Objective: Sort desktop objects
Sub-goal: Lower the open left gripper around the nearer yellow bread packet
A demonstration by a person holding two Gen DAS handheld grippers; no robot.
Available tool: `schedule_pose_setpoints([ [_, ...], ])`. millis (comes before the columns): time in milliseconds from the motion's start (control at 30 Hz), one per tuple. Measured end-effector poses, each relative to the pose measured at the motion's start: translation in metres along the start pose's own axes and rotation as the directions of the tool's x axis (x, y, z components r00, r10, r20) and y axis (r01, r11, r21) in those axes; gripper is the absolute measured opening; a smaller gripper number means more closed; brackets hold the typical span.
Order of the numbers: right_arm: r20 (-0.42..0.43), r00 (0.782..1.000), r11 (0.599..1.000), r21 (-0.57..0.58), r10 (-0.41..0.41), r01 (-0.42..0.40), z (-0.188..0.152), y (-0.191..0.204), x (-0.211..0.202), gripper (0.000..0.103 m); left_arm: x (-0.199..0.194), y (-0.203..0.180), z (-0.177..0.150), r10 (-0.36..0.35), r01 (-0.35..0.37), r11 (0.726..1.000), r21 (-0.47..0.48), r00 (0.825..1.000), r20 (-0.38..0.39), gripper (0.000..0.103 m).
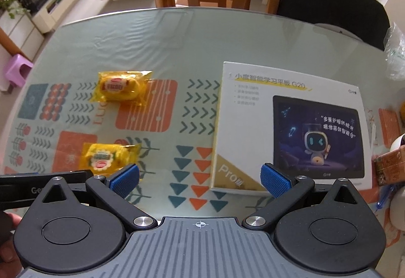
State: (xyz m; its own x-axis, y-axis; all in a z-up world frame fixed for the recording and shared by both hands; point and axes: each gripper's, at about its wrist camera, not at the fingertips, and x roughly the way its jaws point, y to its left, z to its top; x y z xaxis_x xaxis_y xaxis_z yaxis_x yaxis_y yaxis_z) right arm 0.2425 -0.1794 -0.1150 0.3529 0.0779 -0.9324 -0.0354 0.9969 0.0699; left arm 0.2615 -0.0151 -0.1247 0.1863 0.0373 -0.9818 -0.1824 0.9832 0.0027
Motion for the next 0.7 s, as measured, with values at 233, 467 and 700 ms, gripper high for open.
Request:
schedule_pose_setpoints([
  [233, -0.002, 1.0, 1.0, -0.001, -0.021, 0.021, 0.008, -0.003, 0.011, 0.103, 0.011, -0.01, 0.008, 0.01, -0.01, 1.0, 0.016, 1.0, -0.006, 0.103],
  [467, -0.015, 0.998, 0.999, -0.011, -0.053, 0.053, 0.019, -0.001, 0.024, 0.103, 0.021, -0.015, 0.015, 0.028, -0.028, 0.999, 0.027, 1.0, 0.002, 0.103],
  [700, -0.029, 0.996, 0.996, -0.022, -0.084, 0.084, 0.031, 0.0, 0.037, 0.103, 0.046, -0.019, 0.02, 0.034, -0.034, 0.999, 0.028, 0.999, -0.01, 0.103],
])
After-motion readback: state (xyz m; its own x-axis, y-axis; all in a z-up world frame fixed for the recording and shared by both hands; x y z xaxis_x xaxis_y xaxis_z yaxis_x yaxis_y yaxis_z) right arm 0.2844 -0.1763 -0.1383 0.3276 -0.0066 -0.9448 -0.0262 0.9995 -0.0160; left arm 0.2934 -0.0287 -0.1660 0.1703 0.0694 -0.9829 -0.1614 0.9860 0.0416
